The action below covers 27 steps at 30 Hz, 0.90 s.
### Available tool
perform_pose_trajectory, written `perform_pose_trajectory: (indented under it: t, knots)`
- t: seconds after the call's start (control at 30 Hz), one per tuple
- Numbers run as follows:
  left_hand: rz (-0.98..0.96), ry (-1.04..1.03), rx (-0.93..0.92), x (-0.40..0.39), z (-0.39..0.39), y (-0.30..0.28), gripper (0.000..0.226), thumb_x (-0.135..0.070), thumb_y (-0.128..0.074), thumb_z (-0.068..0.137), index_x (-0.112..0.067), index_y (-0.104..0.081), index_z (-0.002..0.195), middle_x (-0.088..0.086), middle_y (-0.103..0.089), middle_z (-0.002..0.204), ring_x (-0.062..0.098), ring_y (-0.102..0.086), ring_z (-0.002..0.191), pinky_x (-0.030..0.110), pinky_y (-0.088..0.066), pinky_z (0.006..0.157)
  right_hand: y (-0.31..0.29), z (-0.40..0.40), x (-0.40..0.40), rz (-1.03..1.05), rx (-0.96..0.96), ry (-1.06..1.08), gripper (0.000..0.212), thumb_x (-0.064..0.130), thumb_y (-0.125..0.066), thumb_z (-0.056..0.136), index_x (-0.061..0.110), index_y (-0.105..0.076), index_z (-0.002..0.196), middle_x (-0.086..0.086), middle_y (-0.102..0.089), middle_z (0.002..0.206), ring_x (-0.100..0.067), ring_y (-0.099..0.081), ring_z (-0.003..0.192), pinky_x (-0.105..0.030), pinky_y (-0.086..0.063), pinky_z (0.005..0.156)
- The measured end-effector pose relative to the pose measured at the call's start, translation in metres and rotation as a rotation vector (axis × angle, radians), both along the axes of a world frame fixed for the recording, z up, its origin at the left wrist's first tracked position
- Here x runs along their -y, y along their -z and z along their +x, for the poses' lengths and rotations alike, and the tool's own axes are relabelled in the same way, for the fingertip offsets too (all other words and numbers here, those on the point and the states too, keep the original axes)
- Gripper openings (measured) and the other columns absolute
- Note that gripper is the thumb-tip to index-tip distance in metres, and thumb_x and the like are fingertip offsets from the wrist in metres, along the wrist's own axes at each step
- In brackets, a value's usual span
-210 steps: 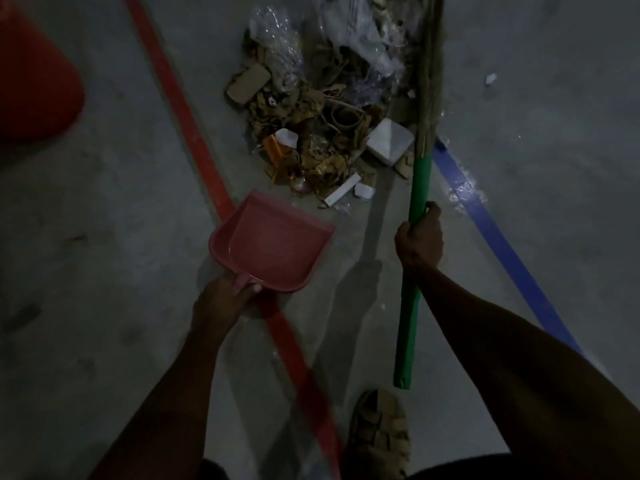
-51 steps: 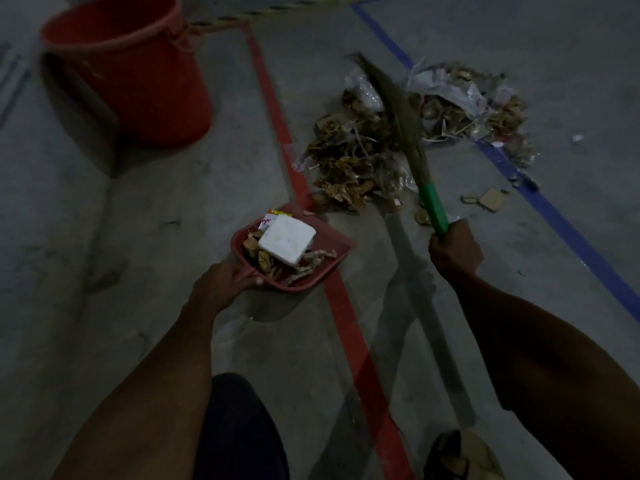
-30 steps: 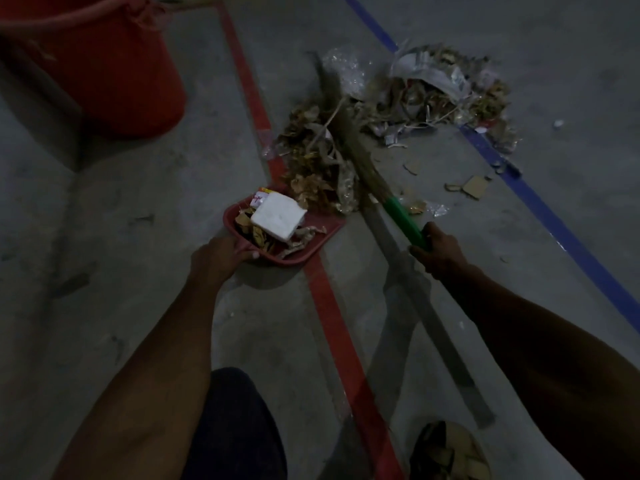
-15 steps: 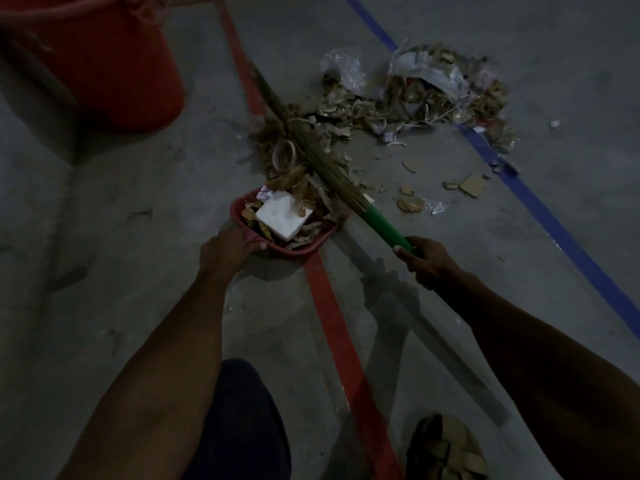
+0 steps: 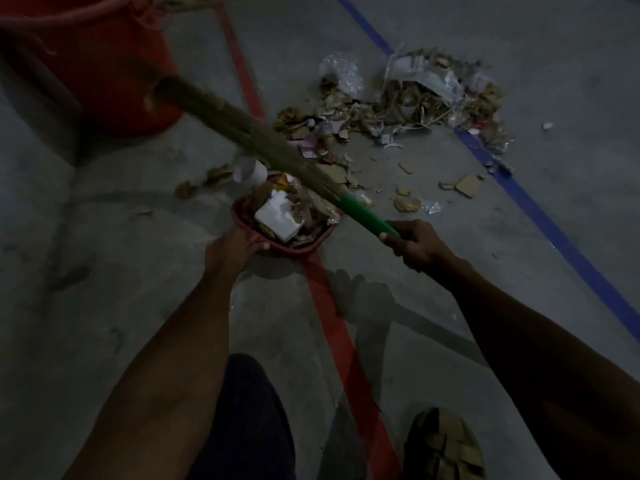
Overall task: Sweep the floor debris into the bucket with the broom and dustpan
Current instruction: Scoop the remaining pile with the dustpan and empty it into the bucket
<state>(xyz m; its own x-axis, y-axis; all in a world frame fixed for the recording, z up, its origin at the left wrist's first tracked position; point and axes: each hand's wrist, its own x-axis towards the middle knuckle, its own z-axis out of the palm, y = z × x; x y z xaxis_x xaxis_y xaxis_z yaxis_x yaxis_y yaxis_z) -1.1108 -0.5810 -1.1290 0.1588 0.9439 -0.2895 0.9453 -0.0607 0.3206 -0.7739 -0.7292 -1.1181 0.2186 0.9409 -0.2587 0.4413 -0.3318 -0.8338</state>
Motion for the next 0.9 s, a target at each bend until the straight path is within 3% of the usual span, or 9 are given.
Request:
perform_pose_trajectory:
  t: [0.17,0.27,0.4,0.53,0.7,0.8,0.9]
  knots:
    - [-0.023,-0.001,0.046,0.001,0.002,0.000,0.071,-0.056,-0.068,0.085,-0.015,-0.049,0.140,0.014,-0.053,0.140,0.033,-0.052,0.124,0.039,-0.041,0.099,0.008,0.001,-0.008,0.049,0.045,0.173,0.041,0.039,-0.057,0.101,0.012,-0.063,0.130,-0.016,-0.061,0.078,-0.024,-0.055,0.052,-0.032,-0.049,0.045]
    - [-0.021,0.024,0.069,0.000,0.002,0.000,0.071,-0.055,-0.068,0.086,-0.018,-0.047,0.142,0.012,-0.053,0.141,0.032,-0.052,0.125,0.039,-0.042,0.099,0.014,0.003,-0.010,-0.002,0.118,0.193,0.044,0.038,-0.054,0.102,0.010,-0.058,0.136,-0.013,-0.062,0.081,-0.023,-0.059,0.054,-0.030,-0.049,0.044]
    - [-0.034,0.005,0.055,-0.003,0.000,0.003,0.076,-0.063,-0.067,0.081,-0.022,-0.047,0.142,0.009,-0.053,0.141,0.032,-0.053,0.124,0.041,-0.044,0.100,0.026,0.006,-0.007,-0.181,0.159,0.126,0.046,0.035,-0.053,0.103,0.007,-0.054,0.140,-0.019,-0.066,0.092,-0.025,-0.063,0.062,-0.033,-0.054,0.050]
    - [-0.035,-0.004,0.042,-0.006,0.000,0.005,0.079,-0.067,-0.066,0.078,-0.022,-0.048,0.140,0.010,-0.055,0.139,0.032,-0.054,0.122,0.043,-0.045,0.099,0.033,-0.001,-0.001,-0.220,0.109,0.032,0.048,0.034,-0.052,0.104,0.008,-0.051,0.144,-0.015,-0.065,0.096,-0.018,-0.058,0.058,-0.025,-0.049,0.044]
    - [-0.059,-0.006,0.100,-0.009,-0.007,0.015,0.091,-0.074,-0.065,0.074,-0.025,-0.041,0.147,0.010,-0.052,0.143,0.034,-0.053,0.124,0.045,-0.046,0.100,0.031,-0.008,0.009,-0.204,0.122,-0.041,0.047,0.036,-0.052,0.104,0.010,-0.051,0.144,-0.001,-0.060,0.080,-0.015,-0.056,0.052,-0.019,-0.045,0.039]
    - [-0.050,0.012,0.189,-0.006,-0.010,0.013,0.083,-0.067,-0.068,0.077,-0.022,-0.047,0.143,0.010,-0.055,0.139,0.033,-0.054,0.122,0.044,-0.046,0.099,0.028,-0.001,0.013,-0.174,0.144,-0.043,0.050,0.038,-0.053,0.103,0.012,-0.051,0.145,-0.004,-0.062,0.076,-0.016,-0.056,0.048,-0.025,-0.048,0.040]
    - [-0.023,0.033,0.267,-0.003,-0.009,0.006,0.067,-0.056,-0.070,0.083,-0.017,-0.056,0.136,0.010,-0.062,0.131,0.030,-0.059,0.115,0.032,-0.045,0.088,0.020,0.004,0.012,-0.116,0.149,-0.022,0.049,0.036,-0.055,0.103,0.012,-0.051,0.145,-0.009,-0.063,0.072,-0.019,-0.056,0.047,-0.027,-0.049,0.041]
